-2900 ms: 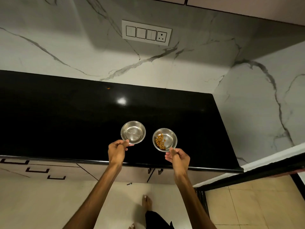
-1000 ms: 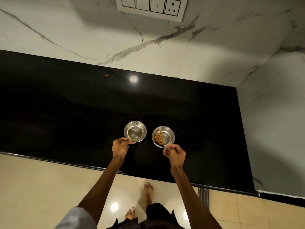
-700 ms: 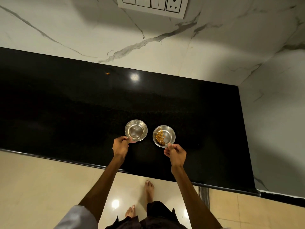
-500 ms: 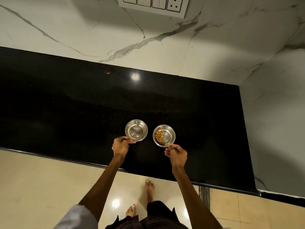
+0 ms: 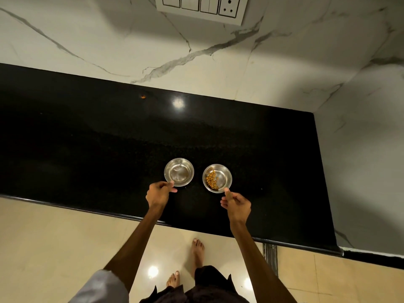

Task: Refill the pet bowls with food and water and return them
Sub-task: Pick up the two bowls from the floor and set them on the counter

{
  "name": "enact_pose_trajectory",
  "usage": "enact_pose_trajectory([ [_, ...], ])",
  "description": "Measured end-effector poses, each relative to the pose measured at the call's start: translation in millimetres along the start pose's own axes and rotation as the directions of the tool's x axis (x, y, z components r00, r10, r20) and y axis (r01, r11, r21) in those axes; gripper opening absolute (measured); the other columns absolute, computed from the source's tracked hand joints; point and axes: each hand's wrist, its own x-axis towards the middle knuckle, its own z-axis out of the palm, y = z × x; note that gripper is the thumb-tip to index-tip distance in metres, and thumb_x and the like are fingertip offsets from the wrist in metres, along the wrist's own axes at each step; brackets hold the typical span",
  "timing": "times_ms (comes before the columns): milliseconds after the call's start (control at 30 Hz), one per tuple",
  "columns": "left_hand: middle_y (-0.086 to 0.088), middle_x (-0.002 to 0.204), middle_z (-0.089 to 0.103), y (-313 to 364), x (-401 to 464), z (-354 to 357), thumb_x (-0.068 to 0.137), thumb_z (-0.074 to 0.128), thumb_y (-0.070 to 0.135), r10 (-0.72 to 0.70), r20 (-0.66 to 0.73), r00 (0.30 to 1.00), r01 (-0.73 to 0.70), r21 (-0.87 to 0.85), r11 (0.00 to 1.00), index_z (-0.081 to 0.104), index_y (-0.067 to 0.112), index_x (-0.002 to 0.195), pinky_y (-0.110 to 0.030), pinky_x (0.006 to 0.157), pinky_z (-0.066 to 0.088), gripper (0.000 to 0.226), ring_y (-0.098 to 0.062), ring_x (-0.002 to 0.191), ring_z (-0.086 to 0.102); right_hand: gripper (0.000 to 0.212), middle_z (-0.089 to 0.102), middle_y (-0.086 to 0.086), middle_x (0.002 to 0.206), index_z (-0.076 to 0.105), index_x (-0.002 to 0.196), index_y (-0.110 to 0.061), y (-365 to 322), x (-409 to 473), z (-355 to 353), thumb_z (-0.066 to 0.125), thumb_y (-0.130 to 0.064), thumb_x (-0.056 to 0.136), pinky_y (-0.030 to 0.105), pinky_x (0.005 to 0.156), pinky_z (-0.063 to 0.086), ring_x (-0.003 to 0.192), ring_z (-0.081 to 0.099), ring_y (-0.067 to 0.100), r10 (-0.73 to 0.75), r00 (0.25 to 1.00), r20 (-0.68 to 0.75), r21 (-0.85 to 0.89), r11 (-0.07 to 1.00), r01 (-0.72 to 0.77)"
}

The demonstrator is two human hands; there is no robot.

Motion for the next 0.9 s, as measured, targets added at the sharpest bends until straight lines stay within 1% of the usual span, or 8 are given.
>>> enact_pose_trajectory([
  [167,0.005,0.077,0.077,0.1,-8.1,-4.6,0.095,0.068,0.042,0.003,-0.03,1.0,-0.004,-0.016,1.0,0.075,0.02,0.087,-0.042,0.089,0.054,0.025,-0.017,0.086,0.068,0.015,0.077,0.008,0.075,0.077,0.091,-0.008,-4.1,-8.0,-3.5,0.076,-0.022,0.096,0.035,0.069,0.066,0.069,0.077,0.021,-0.049,0.999,-0.019,0.008,0.999,0.049],
  [233,0.005,0.079,0.075,1.3,-13.4,-6.3,0.096,0.068,0.039,0.015,-0.051,0.999,-0.016,-0.032,0.999,0.075,0.016,0.09,-0.042,0.089,0.053,0.024,-0.019,0.09,0.069,0.015,0.078,0.008,0.077,0.077,0.094,-0.006,-6.6,-11.1,-4.3,0.075,-0.021,0.097,0.036,0.07,0.066,0.071,0.077,0.022,-0.078,0.997,-0.015,0.006,0.997,0.078],
  [300,0.006,0.078,0.073,3.9,-17.6,-8.0,0.096,0.068,0.036,0.028,-0.057,0.998,-0.031,-0.046,0.998,0.075,0.014,0.092,-0.043,0.088,0.054,0.023,-0.019,0.088,0.068,0.015,0.078,0.008,0.078,0.077,0.096,-0.006,-9.7,-13.9,-4.6,0.074,-0.02,0.097,0.036,0.071,0.066,0.073,0.078,0.022,-0.115,0.993,-0.003,-0.01,0.993,0.115],
  [400,0.005,0.08,0.075,8.8,-24.1,-10.7,0.095,0.07,0.035,0.054,-0.049,0.997,-0.057,-0.076,0.995,0.074,0.019,0.088,-0.048,0.091,0.057,0.018,-0.017,0.086,0.069,0.013,0.078,0.006,0.078,0.077,0.096,-0.007,-15.2,-19.9,-4.7,0.074,-0.02,0.097,0.037,0.072,0.066,0.075,0.078,0.022,-0.155,0.988,0.0,-0.013,0.988,0.155],
  [600,0.004,0.082,0.075,26.8,-40.4,-11.2,0.094,0.071,0.034,0.108,-0.03,0.994,-0.112,-0.16,0.981,0.074,0.019,0.083,-0.046,0.092,0.057,0.019,-0.015,0.089,0.07,0.007,0.078,0.006,0.081,0.077,0.095,-0.014,-29.6,-30.4,-5.8,0.075,-0.019,0.097,0.039,0.073,0.066,0.079,0.078,0.021,-0.212,0.977,0.017,0.003,0.977,0.212],
  [733,0.002,0.087,0.076,44.0,-51.0,-11.9,0.094,0.072,0.032,0.164,0.007,0.986,-0.158,-0.244,0.957,0.075,0.019,0.087,-0.045,0.093,0.057,0.015,-0.015,0.092,0.071,0.003,0.078,0.004,0.082,0.077,0.093,-0.019,-44.7,-39.2,-7.9,0.075,-0.018,0.096,0.039,0.073,0.065,0.08,0.077,0.019,-0.26,0.965,0.024,0.026,0.966,0.259],
  [900,0.0,0.087,0.078,71.5,-61.3,-10.6,0.094,0.071,0.021,0.239,0.053,0.97,-0.21,-0.317,0.925,0.078,0.016,0.088,-0.037,0.091,0.054,0.01,-0.016,0.096,0.072,0.003,0.077,0.002,0.08,0.076,0.093,-0.018,-68.1,-47.7,-9.6,0.076,-0.019,0.095,0.037,0.072,0.063,0.08,0.077,0.019,-0.34,0.94,0.021,0.045,0.94,0.339],
])
